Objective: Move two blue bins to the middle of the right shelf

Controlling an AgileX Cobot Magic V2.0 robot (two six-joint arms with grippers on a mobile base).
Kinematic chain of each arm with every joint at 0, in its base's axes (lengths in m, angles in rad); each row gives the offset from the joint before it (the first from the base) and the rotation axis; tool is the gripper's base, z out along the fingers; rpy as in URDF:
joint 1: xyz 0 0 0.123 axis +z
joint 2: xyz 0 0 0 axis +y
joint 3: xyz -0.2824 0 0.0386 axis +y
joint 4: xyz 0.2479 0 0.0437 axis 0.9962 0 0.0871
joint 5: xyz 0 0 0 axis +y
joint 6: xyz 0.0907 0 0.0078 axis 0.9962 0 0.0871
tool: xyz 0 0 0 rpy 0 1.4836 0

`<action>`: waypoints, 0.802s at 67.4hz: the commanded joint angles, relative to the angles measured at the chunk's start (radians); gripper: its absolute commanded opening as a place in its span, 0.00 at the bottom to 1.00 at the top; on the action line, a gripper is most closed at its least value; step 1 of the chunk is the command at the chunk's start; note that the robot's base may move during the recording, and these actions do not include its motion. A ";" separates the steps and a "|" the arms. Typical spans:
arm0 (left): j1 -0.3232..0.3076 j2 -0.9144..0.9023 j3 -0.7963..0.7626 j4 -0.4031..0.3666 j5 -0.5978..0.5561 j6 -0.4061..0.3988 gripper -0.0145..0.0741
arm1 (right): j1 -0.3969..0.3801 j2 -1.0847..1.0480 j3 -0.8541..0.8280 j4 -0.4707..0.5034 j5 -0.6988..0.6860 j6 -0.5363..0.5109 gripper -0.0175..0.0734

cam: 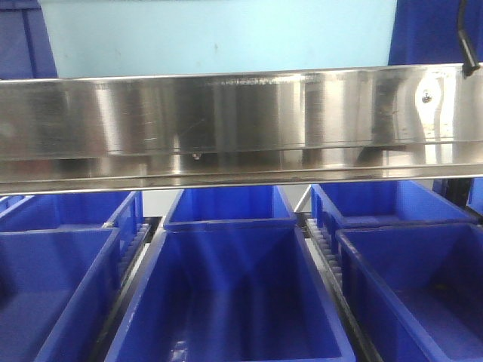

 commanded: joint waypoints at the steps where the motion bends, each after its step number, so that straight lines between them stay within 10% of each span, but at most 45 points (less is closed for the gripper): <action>1: 0.010 0.010 0.025 -0.034 -0.010 0.000 0.79 | -0.008 0.014 0.002 -0.007 -0.003 -0.008 0.82; 37: 0.010 0.066 0.270 -0.136 -0.047 0.000 0.78 | -0.008 0.127 0.132 0.013 -0.003 0.021 0.80; 54: 0.010 0.066 0.301 -0.174 -0.069 0.000 0.65 | -0.008 0.128 0.209 0.058 -0.003 0.046 0.48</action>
